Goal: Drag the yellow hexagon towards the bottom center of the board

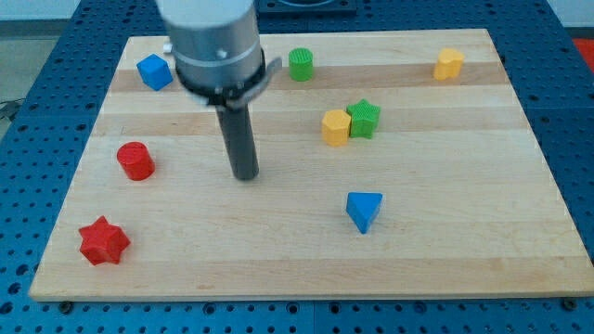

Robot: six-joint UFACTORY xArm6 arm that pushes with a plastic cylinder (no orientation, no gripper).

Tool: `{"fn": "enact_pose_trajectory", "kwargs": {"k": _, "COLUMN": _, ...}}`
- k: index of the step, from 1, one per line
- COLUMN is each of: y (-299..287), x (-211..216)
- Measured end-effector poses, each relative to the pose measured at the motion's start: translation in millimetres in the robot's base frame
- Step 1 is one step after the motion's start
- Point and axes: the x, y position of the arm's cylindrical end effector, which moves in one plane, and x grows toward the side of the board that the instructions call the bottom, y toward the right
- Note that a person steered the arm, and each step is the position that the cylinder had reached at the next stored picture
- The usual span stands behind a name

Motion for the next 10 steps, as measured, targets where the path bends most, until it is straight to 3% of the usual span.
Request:
{"fn": "enact_pose_trajectory", "kwargs": {"k": 2, "y": 76, "x": -14}}
{"fn": "enact_pose_trajectory", "kwargs": {"k": 4, "y": 61, "x": -94}}
{"fn": "enact_pose_trajectory", "kwargs": {"k": 5, "y": 121, "x": -100}}
{"fn": "enact_pose_trajectory", "kwargs": {"k": 7, "y": 140, "x": -100}}
{"fn": "enact_pose_trajectory", "kwargs": {"k": 10, "y": 138, "x": -22}}
